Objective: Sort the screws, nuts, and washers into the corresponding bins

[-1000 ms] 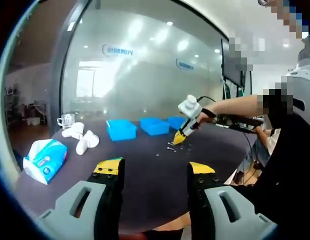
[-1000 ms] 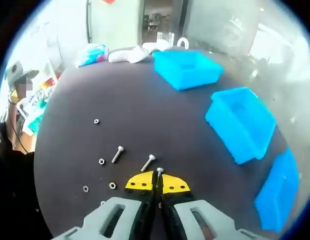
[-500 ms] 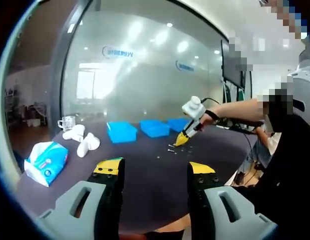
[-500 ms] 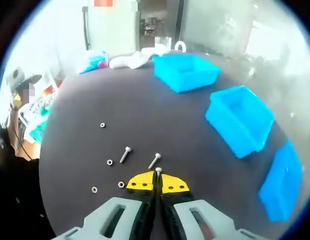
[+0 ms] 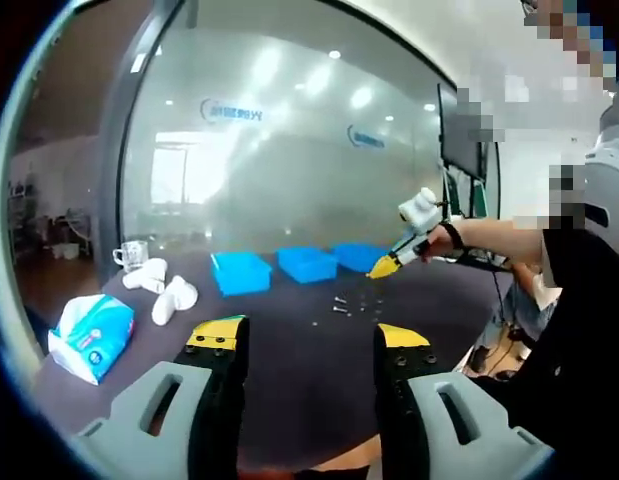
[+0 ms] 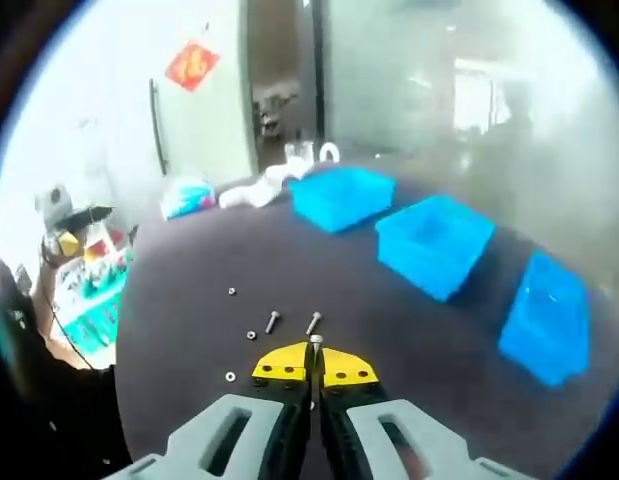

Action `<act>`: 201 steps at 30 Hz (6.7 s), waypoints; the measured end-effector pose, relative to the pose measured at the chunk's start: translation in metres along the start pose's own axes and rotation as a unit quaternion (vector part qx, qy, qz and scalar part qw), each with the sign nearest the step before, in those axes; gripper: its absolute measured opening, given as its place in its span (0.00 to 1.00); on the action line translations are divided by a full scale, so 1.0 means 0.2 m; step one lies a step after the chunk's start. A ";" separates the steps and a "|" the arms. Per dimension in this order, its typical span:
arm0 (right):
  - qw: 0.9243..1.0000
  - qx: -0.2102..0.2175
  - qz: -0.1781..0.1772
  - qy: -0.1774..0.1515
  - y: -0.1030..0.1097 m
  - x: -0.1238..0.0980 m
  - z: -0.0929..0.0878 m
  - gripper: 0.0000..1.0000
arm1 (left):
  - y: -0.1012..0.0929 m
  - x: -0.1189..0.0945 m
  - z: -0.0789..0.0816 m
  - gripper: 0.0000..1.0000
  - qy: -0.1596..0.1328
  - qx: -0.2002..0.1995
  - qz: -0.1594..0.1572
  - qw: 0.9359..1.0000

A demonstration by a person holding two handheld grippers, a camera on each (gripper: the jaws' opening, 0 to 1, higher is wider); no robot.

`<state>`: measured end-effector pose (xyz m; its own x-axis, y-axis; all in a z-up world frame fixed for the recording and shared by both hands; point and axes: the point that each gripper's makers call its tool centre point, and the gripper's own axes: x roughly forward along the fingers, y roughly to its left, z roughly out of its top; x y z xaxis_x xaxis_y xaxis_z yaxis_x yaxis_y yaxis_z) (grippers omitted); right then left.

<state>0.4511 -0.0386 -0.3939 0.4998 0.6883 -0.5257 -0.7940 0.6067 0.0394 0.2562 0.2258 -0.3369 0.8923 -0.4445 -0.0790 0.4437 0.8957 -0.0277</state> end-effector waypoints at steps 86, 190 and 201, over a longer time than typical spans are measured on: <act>0.935 0.073 -0.304 -0.167 -1.10 -0.22 0.31 0.00 | 0.02 -0.01 0.04 0.49 -0.004 0.002 0.020 1.000; 0.972 0.037 -0.123 -0.199 0.21 -0.77 -0.32 0.35 | -0.11 0.08 0.03 0.50 0.000 0.021 -0.020 1.000; 0.984 -0.013 -0.068 -0.167 0.27 -0.63 -0.17 0.35 | -0.12 0.07 0.00 0.50 0.009 0.023 -0.026 0.999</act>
<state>0.3327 -0.1062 -0.3535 0.6848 0.6959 -0.2163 -0.7180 0.6951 -0.0370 0.2581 0.1988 -0.3368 0.8664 -0.4901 -0.0960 0.4935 0.8696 0.0141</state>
